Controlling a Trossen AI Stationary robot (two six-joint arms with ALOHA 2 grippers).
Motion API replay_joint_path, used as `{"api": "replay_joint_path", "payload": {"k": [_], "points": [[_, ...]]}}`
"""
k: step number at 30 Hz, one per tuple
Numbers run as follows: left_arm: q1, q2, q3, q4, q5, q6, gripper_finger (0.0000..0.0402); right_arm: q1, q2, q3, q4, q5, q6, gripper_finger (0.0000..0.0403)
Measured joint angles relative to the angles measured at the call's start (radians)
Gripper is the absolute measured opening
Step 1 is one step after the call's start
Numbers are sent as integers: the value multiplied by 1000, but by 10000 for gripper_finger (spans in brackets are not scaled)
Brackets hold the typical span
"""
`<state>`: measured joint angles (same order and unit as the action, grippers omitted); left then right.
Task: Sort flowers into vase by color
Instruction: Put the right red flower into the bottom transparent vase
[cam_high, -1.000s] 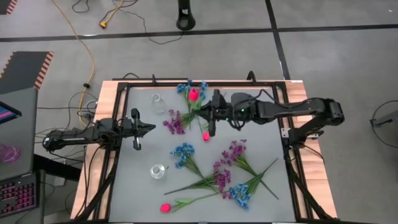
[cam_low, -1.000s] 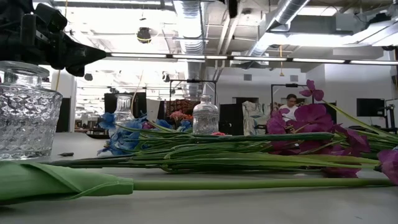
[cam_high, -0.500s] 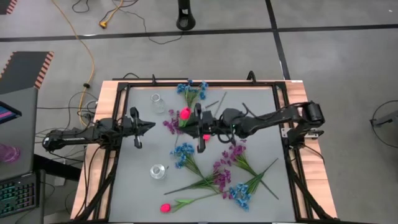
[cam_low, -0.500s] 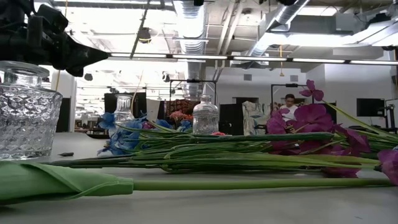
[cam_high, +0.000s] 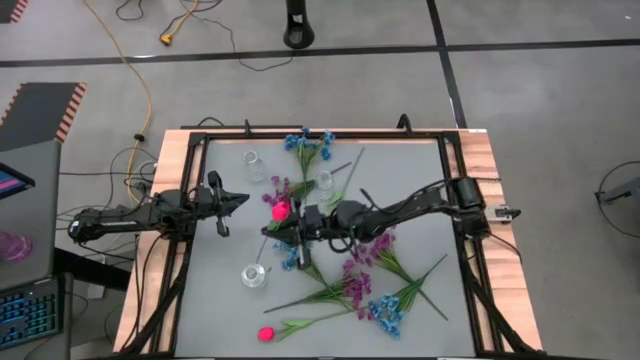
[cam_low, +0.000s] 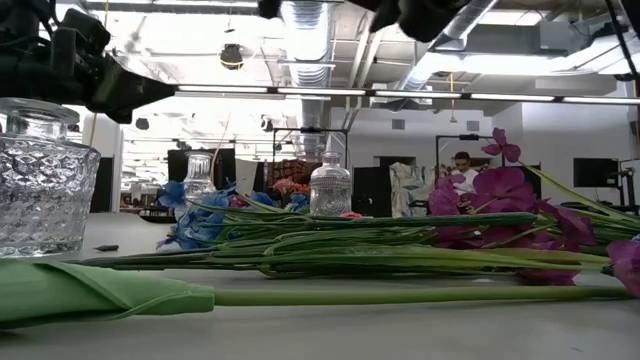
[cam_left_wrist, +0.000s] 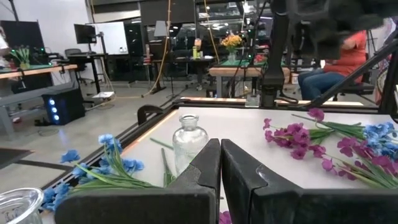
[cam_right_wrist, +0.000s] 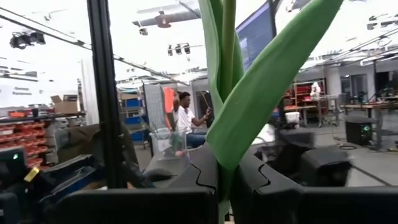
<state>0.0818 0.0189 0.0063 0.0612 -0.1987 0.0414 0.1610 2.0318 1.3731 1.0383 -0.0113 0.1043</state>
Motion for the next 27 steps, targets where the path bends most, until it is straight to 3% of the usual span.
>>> {"api": "replay_joint_path", "payload": {"k": [7,27], "points": [[0,0,0,0,0,0,0,28,68,99,-9,-21,2,40],[0,0,0,0,0,0,0,33,69,103,-159,-17,-3,42]]}}
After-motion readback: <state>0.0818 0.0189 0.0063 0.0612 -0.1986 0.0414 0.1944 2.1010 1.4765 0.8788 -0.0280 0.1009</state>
